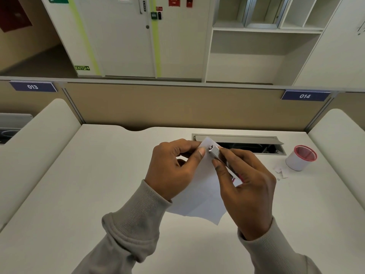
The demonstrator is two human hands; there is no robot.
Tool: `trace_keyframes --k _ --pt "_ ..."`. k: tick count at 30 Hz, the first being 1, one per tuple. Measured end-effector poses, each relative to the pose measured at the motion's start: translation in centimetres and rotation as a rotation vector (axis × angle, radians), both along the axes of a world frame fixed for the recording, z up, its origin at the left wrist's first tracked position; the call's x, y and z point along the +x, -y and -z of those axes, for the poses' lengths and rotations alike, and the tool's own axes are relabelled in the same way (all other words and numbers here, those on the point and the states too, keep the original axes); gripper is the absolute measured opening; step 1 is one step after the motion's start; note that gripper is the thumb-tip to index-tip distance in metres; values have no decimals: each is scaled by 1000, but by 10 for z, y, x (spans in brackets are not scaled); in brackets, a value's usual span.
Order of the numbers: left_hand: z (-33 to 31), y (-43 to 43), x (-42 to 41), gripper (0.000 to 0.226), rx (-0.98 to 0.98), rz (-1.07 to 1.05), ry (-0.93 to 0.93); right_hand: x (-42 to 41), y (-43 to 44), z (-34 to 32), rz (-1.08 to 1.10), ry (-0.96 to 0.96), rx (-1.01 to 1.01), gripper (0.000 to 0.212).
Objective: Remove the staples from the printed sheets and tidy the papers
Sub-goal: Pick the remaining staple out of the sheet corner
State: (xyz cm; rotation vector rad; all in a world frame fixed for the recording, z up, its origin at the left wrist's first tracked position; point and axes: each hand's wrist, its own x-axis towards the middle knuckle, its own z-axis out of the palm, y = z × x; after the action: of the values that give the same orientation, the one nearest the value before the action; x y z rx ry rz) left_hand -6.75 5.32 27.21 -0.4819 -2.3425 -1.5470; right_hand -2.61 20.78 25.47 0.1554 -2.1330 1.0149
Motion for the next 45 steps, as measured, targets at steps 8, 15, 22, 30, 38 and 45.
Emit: trace_keyframes --k 8,15,22,30,38,45 --pt "1 -3 3 16 41 19 -4 -2 1 -2 -31 -23 -46 30" --pt "3 -2 0 16 75 -31 0 -4 1 1 -10 -26 -22 30" --pt "3 -3 -2 15 69 -34 -1 -6 1 -1 -7 -40 -2 30" --pt "3 -4 -5 16 73 -35 -17 -10 1 -1 -19 -49 -9 30" --pt "6 -6 -6 22 66 -73 -74 -13 0 -6 -60 -24 -98 28" --pt "3 -6 -6 20 69 -98 -140 -14 -1 -4 -193 111 -352 28"
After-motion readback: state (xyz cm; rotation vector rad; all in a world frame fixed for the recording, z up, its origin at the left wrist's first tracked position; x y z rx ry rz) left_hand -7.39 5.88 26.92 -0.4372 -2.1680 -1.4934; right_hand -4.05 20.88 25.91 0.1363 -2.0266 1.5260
